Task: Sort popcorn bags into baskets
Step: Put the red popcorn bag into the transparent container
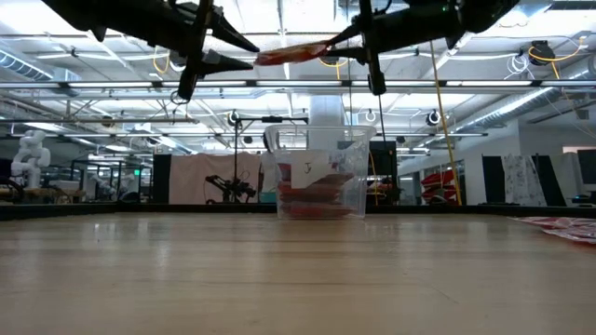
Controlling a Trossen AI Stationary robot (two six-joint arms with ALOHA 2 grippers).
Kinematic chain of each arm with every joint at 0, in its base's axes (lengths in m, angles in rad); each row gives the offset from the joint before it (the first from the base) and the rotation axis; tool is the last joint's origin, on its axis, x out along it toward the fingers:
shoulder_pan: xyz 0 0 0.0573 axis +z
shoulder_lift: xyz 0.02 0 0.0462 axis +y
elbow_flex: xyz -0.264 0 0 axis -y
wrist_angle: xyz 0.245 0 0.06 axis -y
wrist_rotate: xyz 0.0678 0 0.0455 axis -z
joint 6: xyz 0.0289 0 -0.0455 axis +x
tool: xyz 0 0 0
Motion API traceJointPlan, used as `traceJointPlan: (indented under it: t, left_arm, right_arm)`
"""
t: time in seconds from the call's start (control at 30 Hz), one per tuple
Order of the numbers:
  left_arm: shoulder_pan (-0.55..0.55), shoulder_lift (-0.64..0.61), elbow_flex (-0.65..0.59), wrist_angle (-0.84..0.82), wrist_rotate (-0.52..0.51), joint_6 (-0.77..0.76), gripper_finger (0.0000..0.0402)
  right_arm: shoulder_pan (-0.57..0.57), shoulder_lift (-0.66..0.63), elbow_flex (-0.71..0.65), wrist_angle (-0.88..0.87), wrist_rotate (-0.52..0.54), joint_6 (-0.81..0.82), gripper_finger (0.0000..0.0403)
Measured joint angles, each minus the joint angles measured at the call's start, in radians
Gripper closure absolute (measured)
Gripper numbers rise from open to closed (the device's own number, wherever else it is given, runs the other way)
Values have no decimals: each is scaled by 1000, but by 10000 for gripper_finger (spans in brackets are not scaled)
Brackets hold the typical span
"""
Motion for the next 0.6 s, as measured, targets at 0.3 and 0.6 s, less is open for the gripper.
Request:
traceJointPlan:
  t: [0.3, 0.6]
  left_arm:
    - [110, -3, 0, -53, 4, -6, 238]
    - [149, -4, 0, -58, 31, 14, 257]
  right_arm:
    - [-294, -10, 35, -140, -215, 53, 395]
    - [-441, 74, 153, -319, -429, 14, 395]
